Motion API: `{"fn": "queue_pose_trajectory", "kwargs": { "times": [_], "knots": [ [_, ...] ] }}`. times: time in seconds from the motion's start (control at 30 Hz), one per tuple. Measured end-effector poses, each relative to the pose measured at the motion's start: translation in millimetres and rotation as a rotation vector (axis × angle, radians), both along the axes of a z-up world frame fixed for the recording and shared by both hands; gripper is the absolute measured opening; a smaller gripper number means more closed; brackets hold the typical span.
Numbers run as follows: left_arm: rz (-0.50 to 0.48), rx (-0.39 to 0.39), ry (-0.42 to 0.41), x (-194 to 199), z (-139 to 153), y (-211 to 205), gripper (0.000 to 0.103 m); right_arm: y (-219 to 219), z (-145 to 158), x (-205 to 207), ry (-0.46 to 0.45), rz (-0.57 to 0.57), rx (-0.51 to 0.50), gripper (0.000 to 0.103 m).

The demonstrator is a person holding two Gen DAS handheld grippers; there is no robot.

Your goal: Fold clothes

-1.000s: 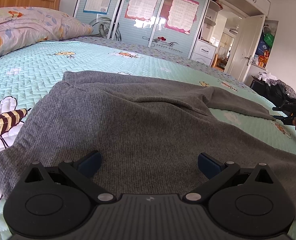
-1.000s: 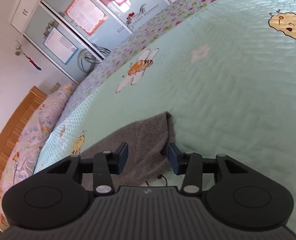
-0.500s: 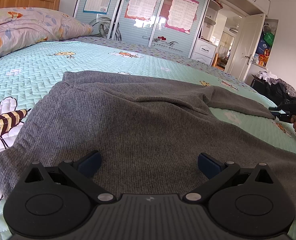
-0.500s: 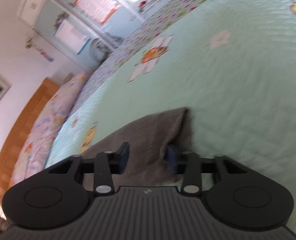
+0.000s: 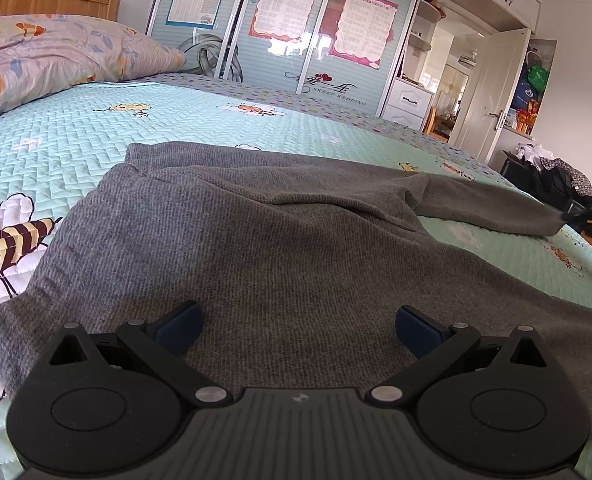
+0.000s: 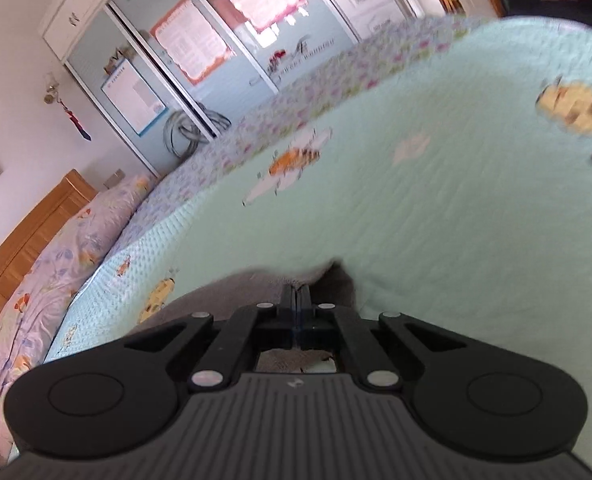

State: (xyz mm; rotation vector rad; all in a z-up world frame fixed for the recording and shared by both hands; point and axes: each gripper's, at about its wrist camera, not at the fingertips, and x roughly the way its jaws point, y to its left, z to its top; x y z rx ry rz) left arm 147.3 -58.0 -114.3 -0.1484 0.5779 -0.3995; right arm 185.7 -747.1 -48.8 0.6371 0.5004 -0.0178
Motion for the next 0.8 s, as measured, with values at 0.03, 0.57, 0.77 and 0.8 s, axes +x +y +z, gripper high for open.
{"fn": "queue_pose_trajectory", "kwargs": {
  "times": [0.03,0.57,0.77,0.8],
  "knots": [
    [0.000,-0.001,0.000,0.0,0.1,0.1,0.102,-0.1,9.1,-8.1,-0.008,0.009,-0.011,0.000],
    [0.000,-0.007,-0.001,1.8,-0.6,-0.8,0.102,10.1,-23.9,-42.5,0.146,-0.074,-0.028,0.004],
    [-0.001,-0.014,-0.002,2.6,-0.8,-0.9,0.102,22.0,-1.8,-56.3,-0.027,-0.169,0.090,0.031],
    [-0.001,-0.016,-0.002,2.9,-0.9,-1.1,0.102,32.0,-1.2,-54.7,-0.040,-0.137,0.114,0.036]
  ]
}}
